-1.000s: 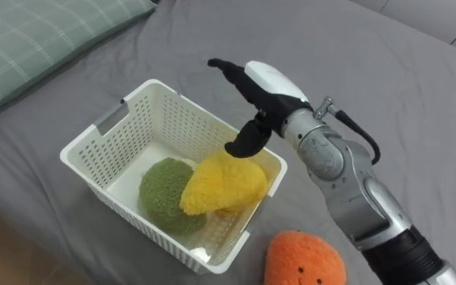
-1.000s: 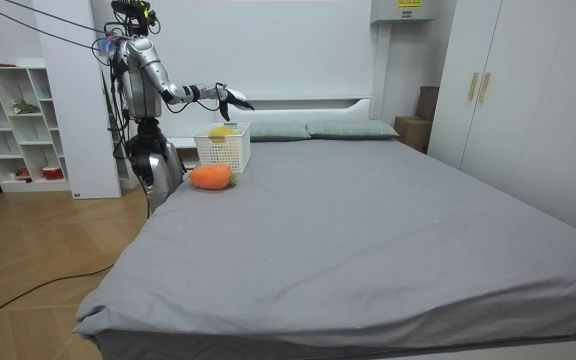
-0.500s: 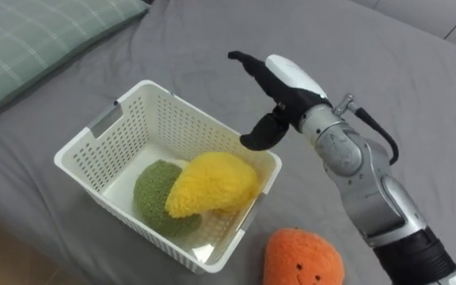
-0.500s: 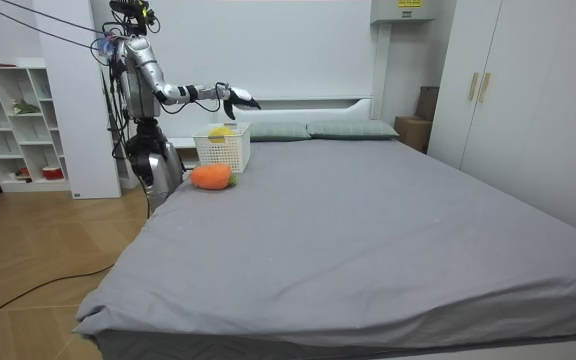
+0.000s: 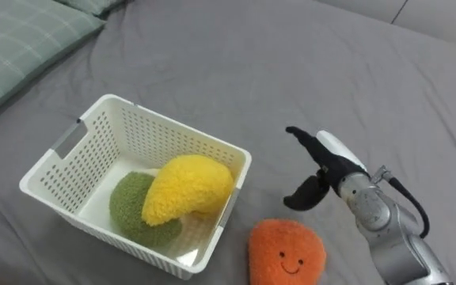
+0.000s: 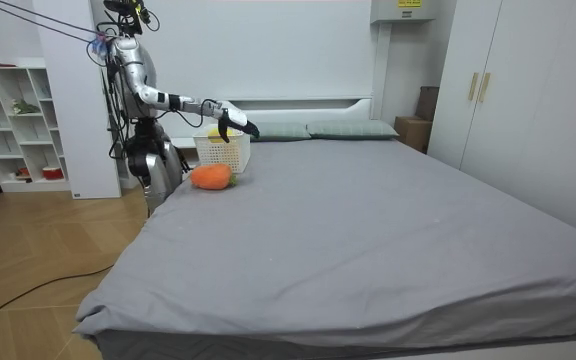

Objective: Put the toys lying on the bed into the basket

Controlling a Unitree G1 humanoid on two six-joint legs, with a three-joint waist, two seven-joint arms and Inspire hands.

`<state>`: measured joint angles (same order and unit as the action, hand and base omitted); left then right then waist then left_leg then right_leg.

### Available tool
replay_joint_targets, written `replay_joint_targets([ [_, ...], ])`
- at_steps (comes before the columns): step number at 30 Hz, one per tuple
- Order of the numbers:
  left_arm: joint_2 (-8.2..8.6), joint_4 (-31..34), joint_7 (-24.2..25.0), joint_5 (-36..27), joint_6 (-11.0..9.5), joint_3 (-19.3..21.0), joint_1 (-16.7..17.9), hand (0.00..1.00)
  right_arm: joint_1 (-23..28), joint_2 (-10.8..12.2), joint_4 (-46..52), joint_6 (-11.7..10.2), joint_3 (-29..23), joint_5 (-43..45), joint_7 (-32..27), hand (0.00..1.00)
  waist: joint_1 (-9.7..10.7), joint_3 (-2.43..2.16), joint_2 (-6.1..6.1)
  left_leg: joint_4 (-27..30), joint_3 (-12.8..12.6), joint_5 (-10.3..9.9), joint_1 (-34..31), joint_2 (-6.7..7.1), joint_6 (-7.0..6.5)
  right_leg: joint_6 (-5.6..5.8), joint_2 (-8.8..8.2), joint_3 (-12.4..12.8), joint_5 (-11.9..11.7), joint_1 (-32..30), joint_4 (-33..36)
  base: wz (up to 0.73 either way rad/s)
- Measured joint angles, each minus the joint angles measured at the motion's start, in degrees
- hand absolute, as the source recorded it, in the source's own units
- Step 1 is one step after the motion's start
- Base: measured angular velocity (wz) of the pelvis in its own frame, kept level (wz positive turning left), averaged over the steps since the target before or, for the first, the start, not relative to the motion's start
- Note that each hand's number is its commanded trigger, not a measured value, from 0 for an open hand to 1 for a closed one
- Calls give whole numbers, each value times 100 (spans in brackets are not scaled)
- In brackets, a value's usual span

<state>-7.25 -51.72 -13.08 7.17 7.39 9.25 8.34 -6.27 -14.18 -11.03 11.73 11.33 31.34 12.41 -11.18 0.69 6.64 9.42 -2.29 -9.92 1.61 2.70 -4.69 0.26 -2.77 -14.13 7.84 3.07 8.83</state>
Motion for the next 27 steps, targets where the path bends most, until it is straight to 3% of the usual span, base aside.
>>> replay_joint_targets([
  [3,1,3,3,-12,-9,3,29,0,192,4,-9,-46,-175,-32,-20,0,83,-39,-36,-20,-8,1,14,3,-2,8,-2,-2,-4,8,-1,-2],
  [6,4,-7,-1,-6,-30,14,126,0,267,7,-484,-211,-272,-23,-140,0,160,-31,-126,-62,-16,0,115,0,-3,10,5,13,-4,99,-22,0],
  [7,4,-3,-6,-12,-32,13,158,0,384,27,-654,-211,-350,21,-174,0,165,-72,-127,-78,-10,0,120,-1,-3,12,-1,8,-2,97,-20,0],
  [15,63,6,-55,-14,-134,-74,200,0,710,66,-1516,-236,-350,34,-205,0,165,-60,-170,-74,-15,-1,107,-1,-2,11,-5,0,-3,88,-16,0],
  [24,116,4,-127,-15,-154,-166,244,0,819,294,-2208,-276,-222,69,-271,0,124,-36,-230,-71,12,-2,87,2,-3,11,-3,-29,-3,89,-14,1],
  [25,131,13,-127,-12,-154,-171,253,0,819,327,-2346,-289,-157,124,-296,14,118,-38,-238,-72,18,-2,89,4,-3,11,-1,-30,-3,96,-15,0],
  [26,140,13,-128,-12,-154,-171,258,0,817,349,-2405,-291,-125,167,-298,70,106,-38,-246,-73,22,-2,88,5,-3,11,1,-27,-3,96,-15,0],
  [27,159,13,-139,-12,-157,-170,269,0,818,424,-2495,-291,-123,252,-300,87,89,-38,-262,-74,27,-3,87,7,-3,11,2,-27,-3,97,-15,0],
])
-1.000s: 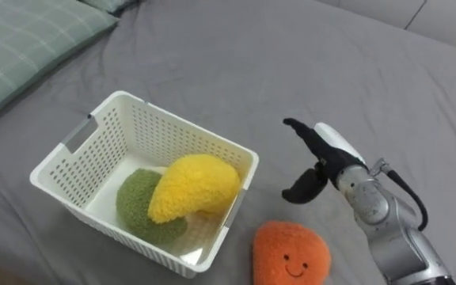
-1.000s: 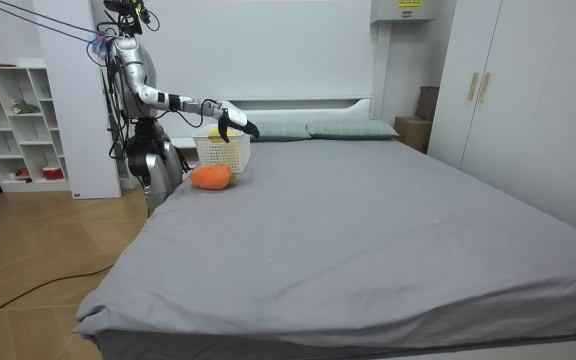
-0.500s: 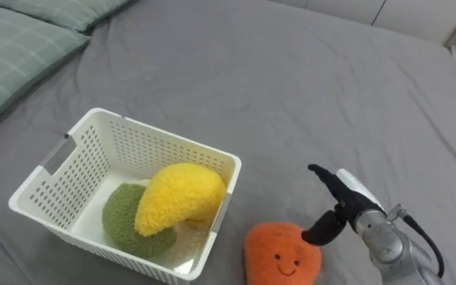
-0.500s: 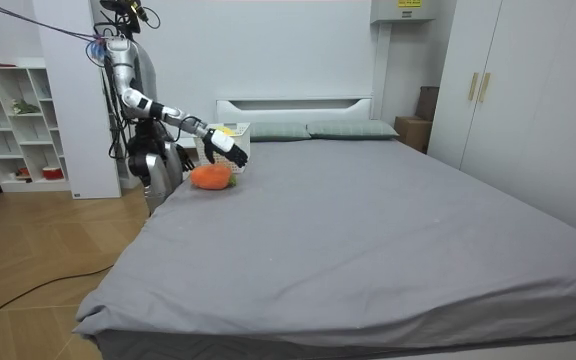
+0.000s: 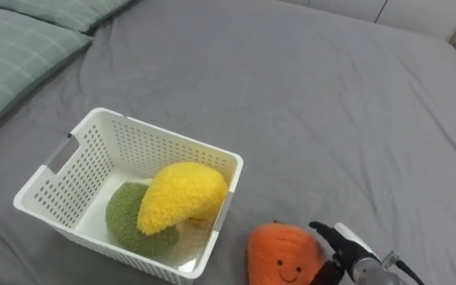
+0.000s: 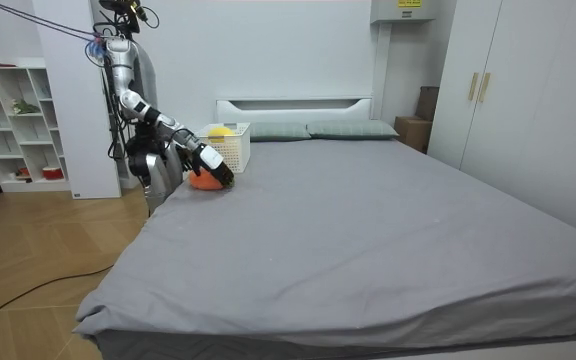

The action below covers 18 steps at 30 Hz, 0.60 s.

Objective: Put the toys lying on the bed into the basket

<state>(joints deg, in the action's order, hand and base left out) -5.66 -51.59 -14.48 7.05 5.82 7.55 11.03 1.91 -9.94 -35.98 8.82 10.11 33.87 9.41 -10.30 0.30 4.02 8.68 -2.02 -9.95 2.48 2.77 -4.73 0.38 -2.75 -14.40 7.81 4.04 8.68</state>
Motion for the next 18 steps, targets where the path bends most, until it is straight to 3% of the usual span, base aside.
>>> replay_joint_targets([
  [1,12,0,-11,-1,-3,0,6,0,-1,65,-76,-11,0,30,-7,100,3,2,-16,0,5,0,-1,0,0,0,0,-1,0,1,0,0],
  [18,71,-3,-107,2,-207,0,28,0,-93,284,-683,-176,50,20,-320,100,-111,7,-32,5,81,-1,-38,9,-1,0,-2,-69,1,-3,-6,2],
])
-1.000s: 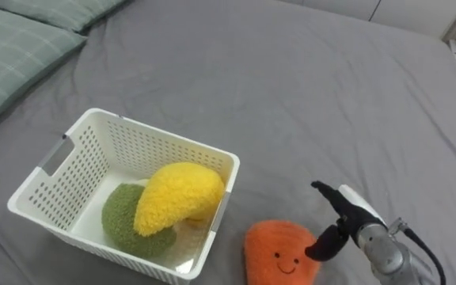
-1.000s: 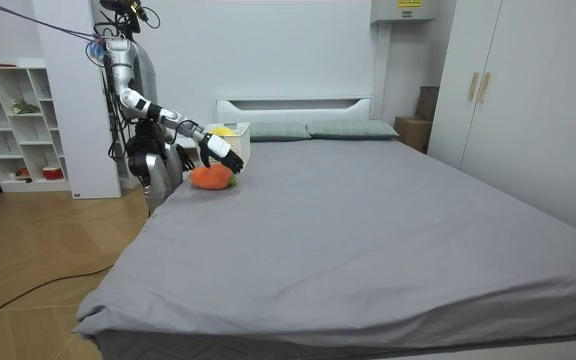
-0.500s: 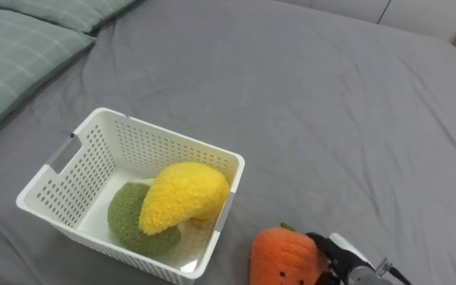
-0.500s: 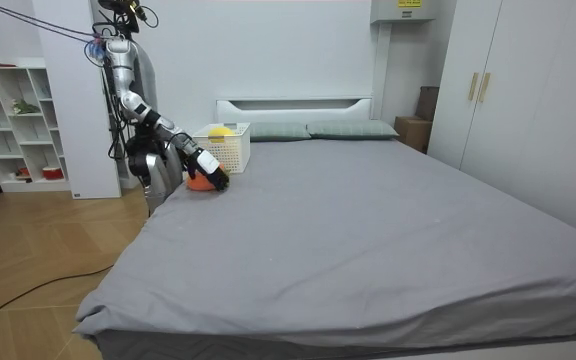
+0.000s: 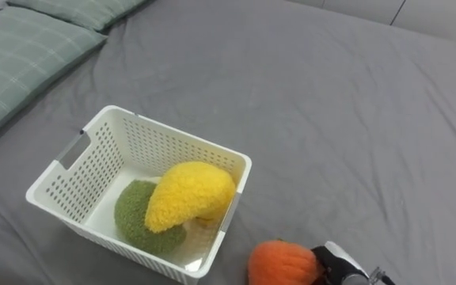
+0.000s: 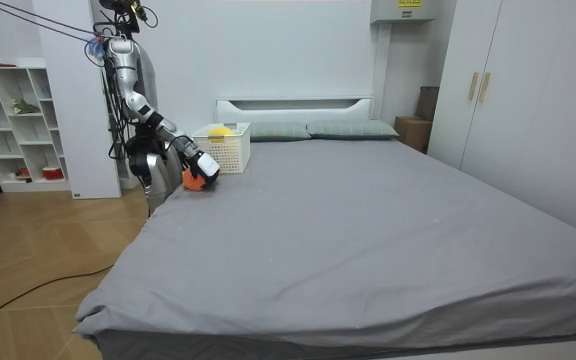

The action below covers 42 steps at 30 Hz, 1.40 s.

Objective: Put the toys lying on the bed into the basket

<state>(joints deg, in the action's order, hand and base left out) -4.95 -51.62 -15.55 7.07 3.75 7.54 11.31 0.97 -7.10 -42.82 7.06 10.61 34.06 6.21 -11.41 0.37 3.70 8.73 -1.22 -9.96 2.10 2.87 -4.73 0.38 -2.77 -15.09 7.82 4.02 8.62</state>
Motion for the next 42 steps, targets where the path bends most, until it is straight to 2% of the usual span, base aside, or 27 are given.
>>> replay_joint_targets([
  [9,-1,0,2,-4,-10,2,55,0,-2,-9,10,-10,52,-16,7,100,15,0,3,2,4,1,-4,1,0,0,-4,-13,0,3,1,0],
  [10,-1,0,4,-9,-10,0,54,0,-3,-25,49,-7,53,-44,26,100,17,-15,30,3,3,1,-6,1,0,0,-5,-7,0,0,1,0],
  [13,-1,-2,3,-9,-11,1,52,0,-2,-72,294,-8,52,-216,38,100,22,-7,28,10,-1,1,-9,0,0,0,-7,-7,0,-1,1,0],
  [17,-2,-4,14,-2,-16,46,71,0,10,-170,993,-8,10,-268,119,100,47,2,53,-2,-22,2,8,-4,0,0,-8,23,0,-5,0,-3],
  [19,-24,-14,51,-3,-15,152,84,0,8,-199,1620,-14,-143,-344,138,100,78,23,77,-7,-39,2,23,-5,0,0,-6,55,0,-1,-1,-4],
  [22,-40,-38,103,-7,-14,244,99,0,6,-241,2225,-7,-321,-636,130,100,146,24,131,-3,-39,3,75,-3,-2,0,-2,51,0,50,-1,0],
  [26,-40,-8,103,-8,-12,243,194,0,-9,-293,3041,-13,-554,-701,96,100,190,32,130,-13,-66,1,137,-4,-4,3,5,119,2,79,1,-4],
  [28,-43,-4,103,-8,-13,244,202,0,-88,-401,3314,-23,-577,-708,76,100,193,33,132,-18,-106,0,144,-11,-4,3,11,164,2,70,2,-10],
  [34,-85,-162,109,4,-24,359,169,0,-314,-649,4201,-5,-811,-708,96,100,197,11,150,-17,-134,1,135,-19,-2,1,29,223,0,53,5,-4],
  [39,-86,-156,160,1,5,362,188,0,-674,-661,4324,52,-798,-710,223,100,142,-44,225,-11,-142,1,125,-19,-2,0,29,233,0,32,6,0],
  [42,-87,-157,210,-1,9,355,173,0,-878,-649,4419,59,-753,-730,250,100,57,-47,238,-11,-144,1,141,-18,-3,0,22,217,0,37,9,0],
])
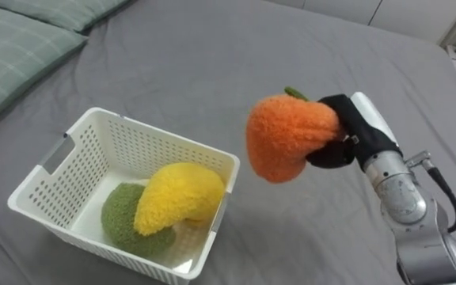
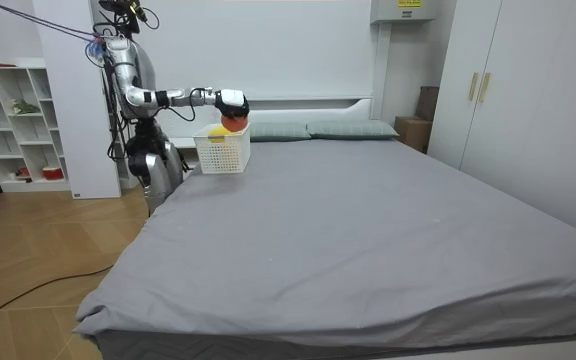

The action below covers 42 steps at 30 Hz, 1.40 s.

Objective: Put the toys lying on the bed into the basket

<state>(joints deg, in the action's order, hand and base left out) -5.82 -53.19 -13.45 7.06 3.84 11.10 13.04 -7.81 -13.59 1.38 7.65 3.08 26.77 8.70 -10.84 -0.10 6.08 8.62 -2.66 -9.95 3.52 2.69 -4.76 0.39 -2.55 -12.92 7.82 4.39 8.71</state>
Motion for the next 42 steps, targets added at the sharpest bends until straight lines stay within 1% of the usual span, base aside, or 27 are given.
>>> replay_joint_targets([
  [2,0,0,25,18,0,-1,-12,0,-52,-1,156,0,9,10,21,100,-58,7,-4,-11,2,0,-6,0,0,1,0,-4,0,7,-1,0],
  [4,-2,11,59,34,1,-3,-10,0,-226,-5,309,6,32,28,94,100,-74,6,-1,-13,24,0,-59,3,0,1,-4,-25,1,-36,0,3],
  [5,-2,18,61,42,1,-9,-17,0,-249,-7,385,21,33,31,96,100,-87,6,3,-10,38,0,-81,3,0,1,-12,-51,1,-44,0,9],
  [6,-2,15,61,49,6,-10,-22,0,-331,-1,513,90,98,66,98,100,-102,10,2,-6,53,0,-90,3,1,1,-33,-90,1,-49,5,7],
  [8,-5,-67,49,99,12,-4,-85,0,-423,0,790,190,248,151,136,100,-170,17,-7,2,47,1,-92,-2,1,1,-31,-108,1,-56,4,2],
  [10,8,-93,23,194,75,-9,-163,0,-750,9,925,215,536,343,251,100,-247,20,-9,-5,43,0,-95,-3,2,2,-22,-122,2,-64,-1,0],
  [11,9,-93,23,209,90,-10,-185,0,-846,13,925,231,602,359,278,100,-271,23,-9,-6,44,0,-97,-3,1,2,-23,-130,2,-63,-2,0],
  [12,7,-88,26,235,119,-12,-241,0,-998,10,927,274,730,357,305,100,-365,29,-3,-18,44,0,-96,-2,1,2,-21,-125,2,-65,-4,0],
  [13,0,-78,27,251,138,-15,-291,0,-1129,19,927,350,884,355,344,100,-405,34,3,-22,66,1,-100,1,1,2,-22,-135,2,-65,-6,6],
  [14,-6,-76,27,265,158,-15,-315,0,-1182,25,927,378,966,351,374,100,-436,31,16,-21,90,1,-106,3,1,3,-22,-142,2,-64,-6,13],
  [15,-18,-77,27,269,218,-19,-380,0,-1235,43,927,394,1098,346,439,100,-522,34,28,-20,122,1,-109,4,0,3,-29,-158,2,-63,-6,14],
  [16,-29,-78,25,264,244,-36,-420,0,-1284,82,927,442,1234,327,515,85,-577,36,53,-20,146,1,-108,4,0,4,-32,-171,3,-52,-7,12],
  [17,-41,-80,24,265,258,-71,-433,0,-1306,125,926,471,1293,298,541,85,-614,40,61,-20,155,1,-109,4,0,4,-32,-180,3,-51,-7,7],
  [18,-44,-79,24,265,291,-126,-462,0,-1338,201,926,501,1404,266,590,54,-683,48,71,-19,158,1,-108,4,0,4,-33,-199,3,-52,-11,9],
  [19,-30,-68,28,268,326,-145,-486,0,-1352,276,925,501,1499,257,660,6,-727,52,78,-17,183,1,-117,5,0,5,-40,-259,3,-56,-12,9],
  [20,-28,-67,38,269,333,-146,-498,0,-1354,296,925,501,1554,258,671,0,-751,54,82,-13,196,1,-129,5,0,5,-46,-300,3,-60,-13,11],
  [22,-36,34,73,269,363,-164,-516,0,-1355,354,899,500,1657,270,766,0,-879,80,115,2,242,1,-157,11,0,5,-58,-326,3,-64,-15,10],
  [23,-39,37,82,270,365,-164,-528,0,-1355,378,873,501,1659,270,777,0,-906,83,121,6,265,1,-186,13,0,5,-60,-366,3,-64,-15,14],
  [25,-37,35,185,277,392,-165,-599,0,-1360,431,743,548,1666,281,783,0,-1024,89,141,25,314,2,-197,21,0,5,-56,-444,4,-57,-15,12],
  [27,-44,30,186,280,418,-168,-607,0,-1460,440,483,573,1767,298,783,0,-1061,95,157,37,342,2,-199,26,0,6,-43,-462,4,-41,-14,7],
  [29,-68,22,180,280,437,-174,-627,0,-1580,442,150,612,1876,304,786,0,-1091,115,199,51,355,3,-227,30,1,6,-41,-470,4,-47,-14,5],
  [30,-87,17,174,279,437,-179,-651,0,-1583,439,2,623,1898,303,792,0,-1150,133,245,67,370,3,-252,32,2,6,-42,-495,4,-61,-14,8],
  [31,-111,3,172,279,437,-181,-664,0,-1585,440,-125,625,1940,302,815,0,-1169,134,293,86,390,2,-291,35,1,6,-44,-517,4,-81,-14,10],
  [33,-145,-9,172,277,441,-181,-665,0,-1592,440,-247,623,2010,304,846,0,-1179,129,358,106,435,4,-322,46,0,5,-51,-545,3,-117,-13,9],
  [34,-151,-37,172,270,444,-182,-663,0,-1593,440,-312,624,2047,302,845,0,-1185,127,365,107,440,6,-323,52,-3,6,-56,-545,3,-115,-14,6],
  [42,-168,-79,172,264,448,-182,-636,0,-1592,398,-318,613,2054,302,700,0,-1152,132,358,96,452,23,-326,89,-33,23,-123,-515,14,-117,-14,1],
])
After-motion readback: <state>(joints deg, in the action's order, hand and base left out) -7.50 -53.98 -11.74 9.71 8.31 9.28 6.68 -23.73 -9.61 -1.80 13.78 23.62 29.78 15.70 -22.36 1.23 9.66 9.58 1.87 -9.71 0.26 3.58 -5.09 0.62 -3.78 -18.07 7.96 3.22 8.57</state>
